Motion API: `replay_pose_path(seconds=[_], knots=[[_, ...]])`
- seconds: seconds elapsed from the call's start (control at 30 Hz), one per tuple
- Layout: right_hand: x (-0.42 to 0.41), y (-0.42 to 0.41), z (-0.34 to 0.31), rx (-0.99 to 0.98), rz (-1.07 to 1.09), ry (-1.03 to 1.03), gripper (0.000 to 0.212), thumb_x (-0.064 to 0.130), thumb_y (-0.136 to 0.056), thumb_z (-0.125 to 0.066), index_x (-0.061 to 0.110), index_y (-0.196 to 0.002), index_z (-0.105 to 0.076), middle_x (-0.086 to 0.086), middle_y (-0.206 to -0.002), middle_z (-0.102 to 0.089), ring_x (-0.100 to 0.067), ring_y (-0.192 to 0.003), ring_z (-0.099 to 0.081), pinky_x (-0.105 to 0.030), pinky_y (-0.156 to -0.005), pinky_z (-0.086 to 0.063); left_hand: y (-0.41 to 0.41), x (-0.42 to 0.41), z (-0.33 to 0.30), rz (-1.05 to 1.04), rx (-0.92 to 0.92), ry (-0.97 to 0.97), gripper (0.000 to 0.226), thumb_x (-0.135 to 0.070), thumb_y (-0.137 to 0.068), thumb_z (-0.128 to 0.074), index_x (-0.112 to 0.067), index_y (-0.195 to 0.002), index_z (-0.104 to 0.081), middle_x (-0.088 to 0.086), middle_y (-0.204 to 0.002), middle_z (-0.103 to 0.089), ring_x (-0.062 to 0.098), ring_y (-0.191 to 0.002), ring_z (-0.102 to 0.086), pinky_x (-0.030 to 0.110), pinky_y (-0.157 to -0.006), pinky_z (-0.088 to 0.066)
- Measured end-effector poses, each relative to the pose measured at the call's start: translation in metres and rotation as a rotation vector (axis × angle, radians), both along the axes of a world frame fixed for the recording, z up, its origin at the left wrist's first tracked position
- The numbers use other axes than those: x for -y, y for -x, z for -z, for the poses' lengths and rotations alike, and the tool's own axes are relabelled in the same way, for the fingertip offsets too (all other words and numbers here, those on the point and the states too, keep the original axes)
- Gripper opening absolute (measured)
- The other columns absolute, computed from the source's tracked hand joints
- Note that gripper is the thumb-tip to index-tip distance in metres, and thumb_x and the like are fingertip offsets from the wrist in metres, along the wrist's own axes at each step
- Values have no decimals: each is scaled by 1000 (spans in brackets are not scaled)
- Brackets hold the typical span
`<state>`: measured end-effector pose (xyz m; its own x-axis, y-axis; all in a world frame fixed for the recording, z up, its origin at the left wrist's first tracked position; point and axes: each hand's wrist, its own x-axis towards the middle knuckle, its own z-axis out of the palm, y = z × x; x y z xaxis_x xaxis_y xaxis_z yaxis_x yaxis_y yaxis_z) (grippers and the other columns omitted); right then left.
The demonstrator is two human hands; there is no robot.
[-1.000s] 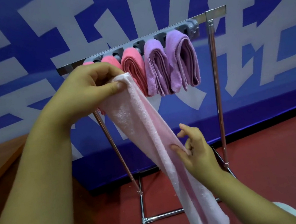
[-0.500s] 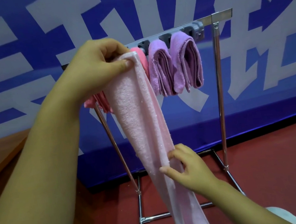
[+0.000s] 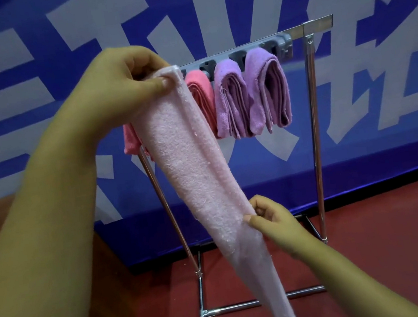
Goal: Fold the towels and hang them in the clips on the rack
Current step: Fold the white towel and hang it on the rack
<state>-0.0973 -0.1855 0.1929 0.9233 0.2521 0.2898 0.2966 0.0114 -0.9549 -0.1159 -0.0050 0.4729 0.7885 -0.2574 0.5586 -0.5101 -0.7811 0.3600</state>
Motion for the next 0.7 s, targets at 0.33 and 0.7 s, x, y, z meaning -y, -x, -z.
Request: replay_pose_path(seconds=[0.33,0.7], knots=[[15,-7,-9,-177,-261,17,37,17,-74,-64,7,-108,-53,-10,-101,-64,-24,-92,-61,-44,-86,-50,-8,-2,3,-29,-23,17,12,-26,-86,-63,-27,-97,-66,-10,-92,-62,10,-89,-58,26,-71,-46],[35,-5,-26,-424,-732,-27,36,13,-60,-68,9,-95,-73,-4,-94,-73,-18,-87,-69,-31,-78,-53,-45,-24,25,-189,-139,104,10,-25,-87,-63,-17,-93,-67,-5,-87,-62,9,-77,-54,23,-63,-43]])
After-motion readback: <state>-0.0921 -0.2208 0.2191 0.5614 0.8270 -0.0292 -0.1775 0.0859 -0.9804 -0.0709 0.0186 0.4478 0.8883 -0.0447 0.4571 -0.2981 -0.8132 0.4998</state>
